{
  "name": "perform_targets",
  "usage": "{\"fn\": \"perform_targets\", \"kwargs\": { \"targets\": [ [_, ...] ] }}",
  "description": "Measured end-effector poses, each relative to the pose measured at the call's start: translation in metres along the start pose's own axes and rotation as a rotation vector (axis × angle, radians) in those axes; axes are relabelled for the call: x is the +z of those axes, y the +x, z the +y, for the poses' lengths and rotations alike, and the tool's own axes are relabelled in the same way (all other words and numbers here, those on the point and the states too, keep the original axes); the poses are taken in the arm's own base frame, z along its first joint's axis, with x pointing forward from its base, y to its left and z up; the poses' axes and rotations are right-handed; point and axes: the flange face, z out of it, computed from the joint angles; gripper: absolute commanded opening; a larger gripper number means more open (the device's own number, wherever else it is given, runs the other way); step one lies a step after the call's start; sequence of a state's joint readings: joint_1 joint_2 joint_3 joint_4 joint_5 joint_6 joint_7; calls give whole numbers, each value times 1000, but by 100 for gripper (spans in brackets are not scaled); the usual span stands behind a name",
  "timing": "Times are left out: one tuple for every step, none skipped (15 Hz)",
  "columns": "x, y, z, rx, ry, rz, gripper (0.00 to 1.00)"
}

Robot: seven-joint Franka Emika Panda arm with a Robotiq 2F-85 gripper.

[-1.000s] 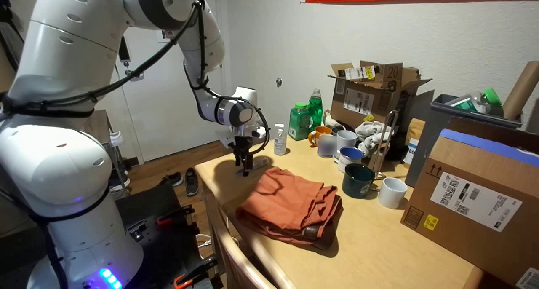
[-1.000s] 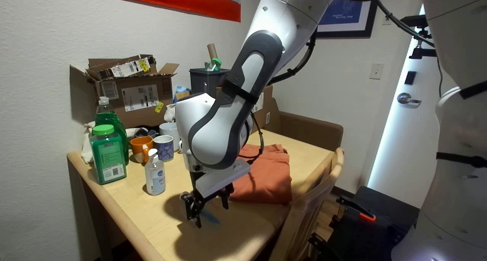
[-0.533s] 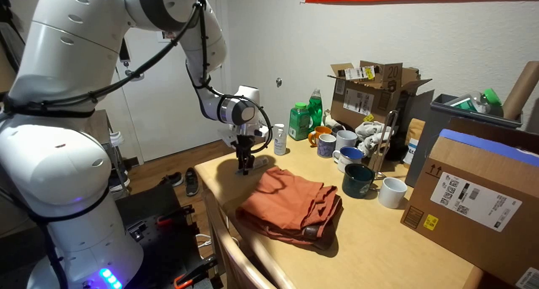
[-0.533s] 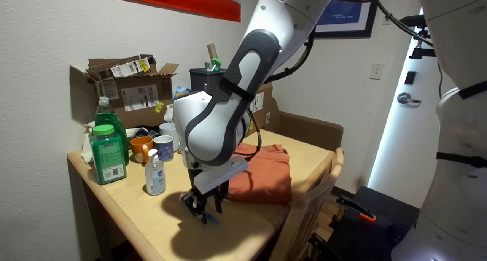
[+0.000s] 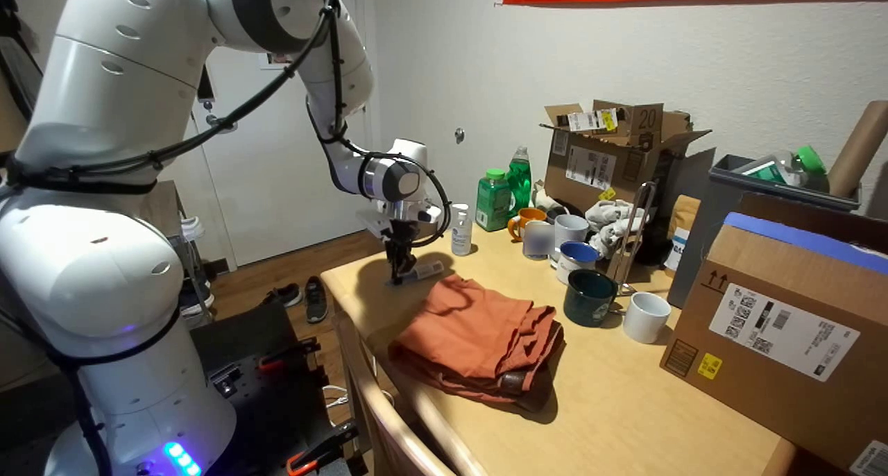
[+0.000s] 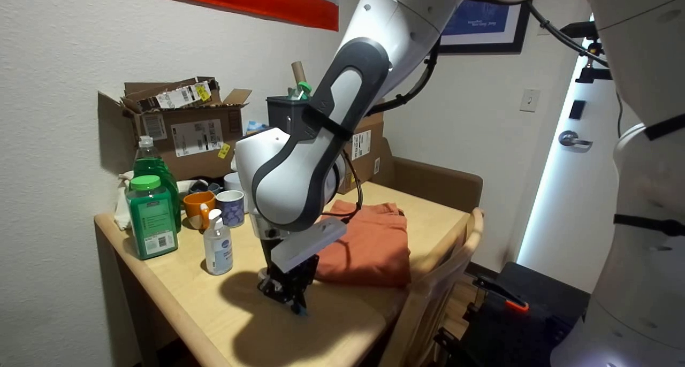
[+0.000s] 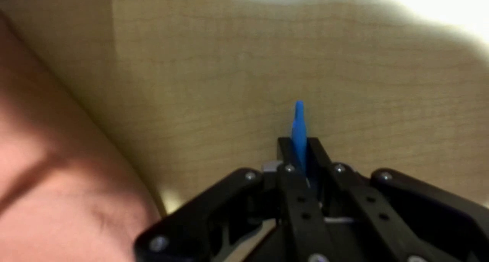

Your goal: Pick up the lint roller and use it on the orange fabric

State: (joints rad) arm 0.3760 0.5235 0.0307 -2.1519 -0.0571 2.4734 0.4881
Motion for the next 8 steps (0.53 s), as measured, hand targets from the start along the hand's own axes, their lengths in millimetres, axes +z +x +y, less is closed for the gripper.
{"fn": "perform_targets", "kwargs": {
  "targets": [
    [-1,0,-2,-8,1,0,5],
    [-3,-1,-3,-20,2,-2,5],
    [-6,-2,-4,-32,4,-3,5],
    [-12,-2,-3,-41,7,-4,5],
    [-19,-2,-3,-49,10,-1,5],
    [-28,-2,-1,-53,12,3,5],
    [-37,-3,2,-52,15,8,5],
    [-47,-4,5,-51,17,14,5]
  ]
}}
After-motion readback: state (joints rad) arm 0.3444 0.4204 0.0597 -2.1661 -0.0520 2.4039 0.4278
